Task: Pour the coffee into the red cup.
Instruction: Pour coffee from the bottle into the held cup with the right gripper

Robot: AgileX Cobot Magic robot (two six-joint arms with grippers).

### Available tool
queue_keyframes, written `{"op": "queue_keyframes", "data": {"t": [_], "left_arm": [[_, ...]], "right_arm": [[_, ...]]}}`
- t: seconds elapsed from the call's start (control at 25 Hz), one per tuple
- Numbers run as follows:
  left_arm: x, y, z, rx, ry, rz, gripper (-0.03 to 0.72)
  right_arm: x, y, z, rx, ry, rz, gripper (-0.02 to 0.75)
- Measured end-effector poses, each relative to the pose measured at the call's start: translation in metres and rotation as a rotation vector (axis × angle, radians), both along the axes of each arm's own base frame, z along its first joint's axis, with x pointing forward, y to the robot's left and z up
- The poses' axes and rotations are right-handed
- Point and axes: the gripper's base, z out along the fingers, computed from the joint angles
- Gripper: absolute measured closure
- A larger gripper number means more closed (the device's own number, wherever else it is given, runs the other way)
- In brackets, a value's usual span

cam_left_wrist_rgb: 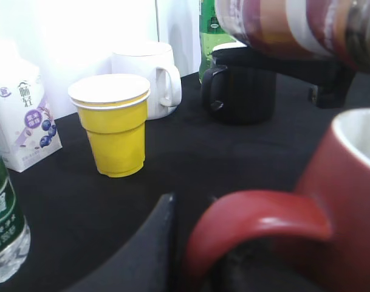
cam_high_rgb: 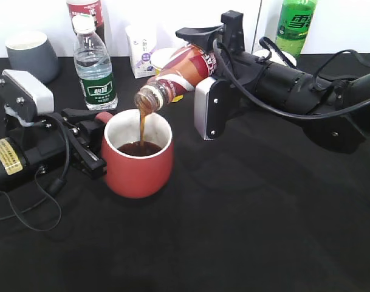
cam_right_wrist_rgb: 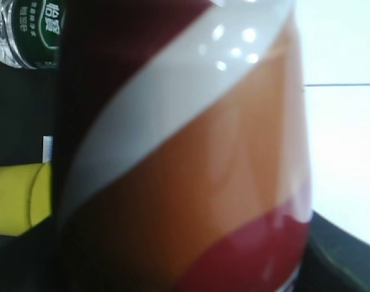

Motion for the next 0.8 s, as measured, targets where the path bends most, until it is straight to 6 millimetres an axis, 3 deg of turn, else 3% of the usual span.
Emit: {"op": "queue_keyframes", "data": {"t": [0.8], "left_arm": [[0.0,0.0,-0.0001,0.001,0.001,0.0,0.571]], "right_arm": [[-0.0009,0.0008,0.0003,-0.008,-0.015,0.013,0.209]]}}
